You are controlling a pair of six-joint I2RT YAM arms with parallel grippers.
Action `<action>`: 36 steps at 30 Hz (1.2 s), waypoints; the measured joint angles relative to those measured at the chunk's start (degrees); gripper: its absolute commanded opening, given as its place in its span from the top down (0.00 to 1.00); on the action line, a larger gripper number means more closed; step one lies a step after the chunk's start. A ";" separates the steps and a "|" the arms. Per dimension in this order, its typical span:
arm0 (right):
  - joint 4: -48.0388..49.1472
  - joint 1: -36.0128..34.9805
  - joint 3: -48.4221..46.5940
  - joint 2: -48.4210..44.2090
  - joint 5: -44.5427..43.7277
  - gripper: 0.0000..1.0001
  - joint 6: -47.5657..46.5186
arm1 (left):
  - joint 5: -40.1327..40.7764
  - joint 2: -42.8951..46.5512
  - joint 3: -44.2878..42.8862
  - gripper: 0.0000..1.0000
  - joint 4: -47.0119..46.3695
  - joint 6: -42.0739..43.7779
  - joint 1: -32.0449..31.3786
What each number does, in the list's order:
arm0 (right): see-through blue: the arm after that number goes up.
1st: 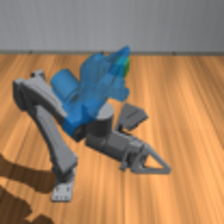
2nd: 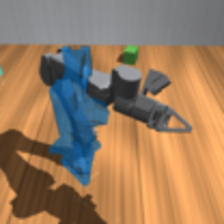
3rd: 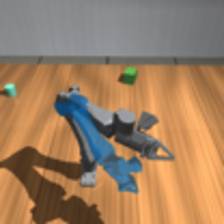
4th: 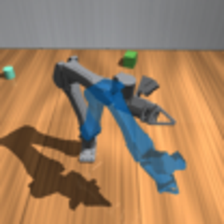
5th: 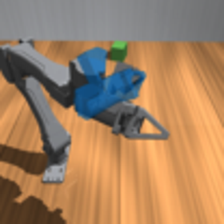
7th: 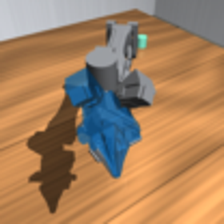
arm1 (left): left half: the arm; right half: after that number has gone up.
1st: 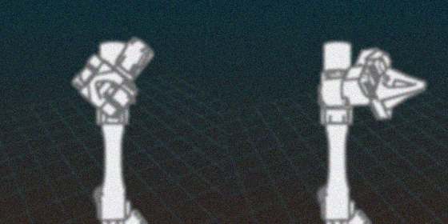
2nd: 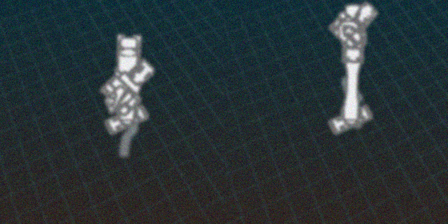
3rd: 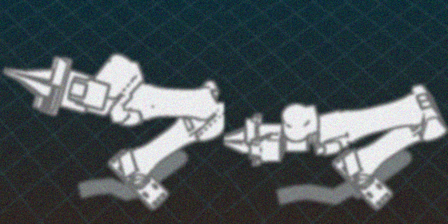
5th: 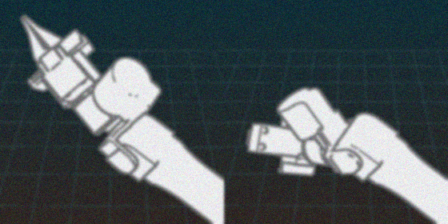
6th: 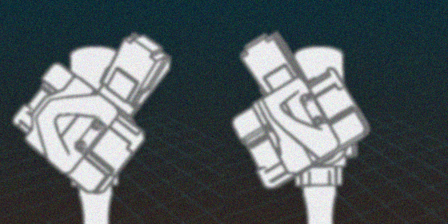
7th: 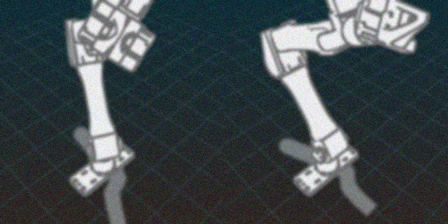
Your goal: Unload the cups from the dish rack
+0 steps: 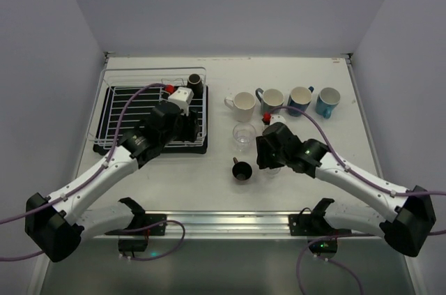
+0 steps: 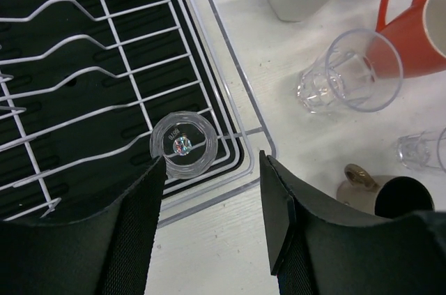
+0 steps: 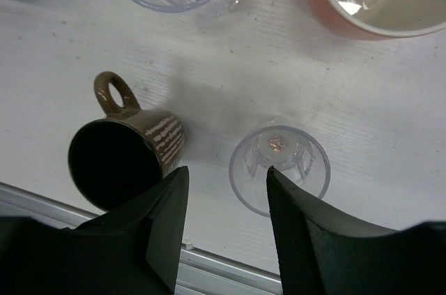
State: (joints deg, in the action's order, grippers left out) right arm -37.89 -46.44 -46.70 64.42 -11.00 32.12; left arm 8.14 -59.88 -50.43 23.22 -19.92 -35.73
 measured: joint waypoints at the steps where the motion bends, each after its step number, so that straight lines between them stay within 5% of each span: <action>1: -0.04 0.00 0.00 -1.46 0.00 0.50 -0.04 | 0.68 -1.05 -0.28 0.41 0.00 0.00 -0.52; 11: 0.79 0.00 0.24 -8.50 0.31 0.51 -0.24 | 7.78 -9.31 -0.70 0.32 0.13 -0.33 -1.18; 24: 1.99 0.00 1.36 -10.43 1.49 0.51 -0.70 | 9.07 -14.75 -1.55 0.36 -1.81 -1.70 -1.18; 36: 3.28 0.00 1.27 -15.45 1.53 0.51 -1.42 | 9.14 -16.31 -1.88 0.84 -3.13 -1.97 -1.22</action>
State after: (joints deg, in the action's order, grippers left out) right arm -34.61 -46.44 -45.43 48.97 -9.47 30.70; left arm 17.28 -76.18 -52.31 20.10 -21.89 -36.95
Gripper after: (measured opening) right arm 0.491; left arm 0.511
